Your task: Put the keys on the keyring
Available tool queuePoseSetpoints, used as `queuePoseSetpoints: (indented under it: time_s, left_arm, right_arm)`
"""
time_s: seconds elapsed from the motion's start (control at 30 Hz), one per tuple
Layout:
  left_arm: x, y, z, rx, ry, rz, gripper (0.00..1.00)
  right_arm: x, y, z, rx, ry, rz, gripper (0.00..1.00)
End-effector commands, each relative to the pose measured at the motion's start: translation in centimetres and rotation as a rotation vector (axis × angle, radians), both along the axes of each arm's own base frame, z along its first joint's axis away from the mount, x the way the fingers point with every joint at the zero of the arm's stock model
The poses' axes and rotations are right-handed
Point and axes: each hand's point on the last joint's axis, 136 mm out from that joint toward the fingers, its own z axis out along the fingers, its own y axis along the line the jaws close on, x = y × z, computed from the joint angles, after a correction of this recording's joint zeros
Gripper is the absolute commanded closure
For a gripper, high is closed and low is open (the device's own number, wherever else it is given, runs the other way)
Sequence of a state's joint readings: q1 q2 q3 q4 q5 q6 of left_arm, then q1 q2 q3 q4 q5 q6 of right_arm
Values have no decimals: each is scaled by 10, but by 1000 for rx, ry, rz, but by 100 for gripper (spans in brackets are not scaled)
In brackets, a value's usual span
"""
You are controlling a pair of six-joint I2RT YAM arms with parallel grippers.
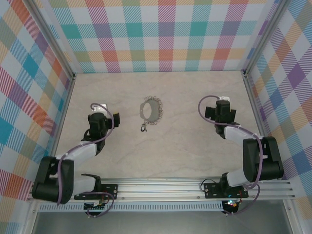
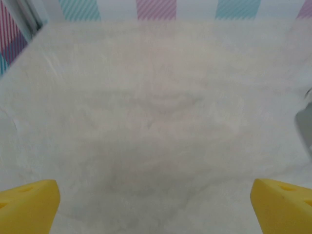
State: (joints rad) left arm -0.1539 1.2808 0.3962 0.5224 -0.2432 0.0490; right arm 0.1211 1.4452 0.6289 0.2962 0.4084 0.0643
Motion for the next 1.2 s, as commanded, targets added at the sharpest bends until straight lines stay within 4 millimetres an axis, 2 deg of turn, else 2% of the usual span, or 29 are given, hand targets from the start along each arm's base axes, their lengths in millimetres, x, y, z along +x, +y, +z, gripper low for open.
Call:
queuePoseSetpoints:
  time_s: [0.0,0.13,0.17,0.27,0.3,0.33,0.43,0.53,1.17]
  left_arm:
    - [11,1,1,-34,-117,-11,0]
    - [18,-2,-12,-44,-98,-40,0]
    - [20,-3,-16,-47,-91,-50,0]
    - [24,-6,-28,-47,-74,-73,0]
    - [27,-5,-25,-52,-76,-66,0]
    - [27,-4,-30,-54,-45,-62,0]
    - [32,-6,-32,-61,-29,-81,0]
    - [34,-2,-33,-99,-9,-83,0]
    - [35,-1,-34,-113,-5,-84,0]
  right_arm:
    - [5,11,15,5,-132,86,0]
    - [-9,14,6,17,-265,112,0]
    - [-11,14,9,17,-311,115,0]
    - [-16,21,5,47,-313,175,0]
    - [-17,25,-4,51,-304,205,0]
    - [-14,28,-1,40,-345,223,0]
    - [-7,33,-8,80,-262,271,0]
    - [1,17,-11,163,-215,228,0]
    - [0,19,-11,145,-216,231,0]
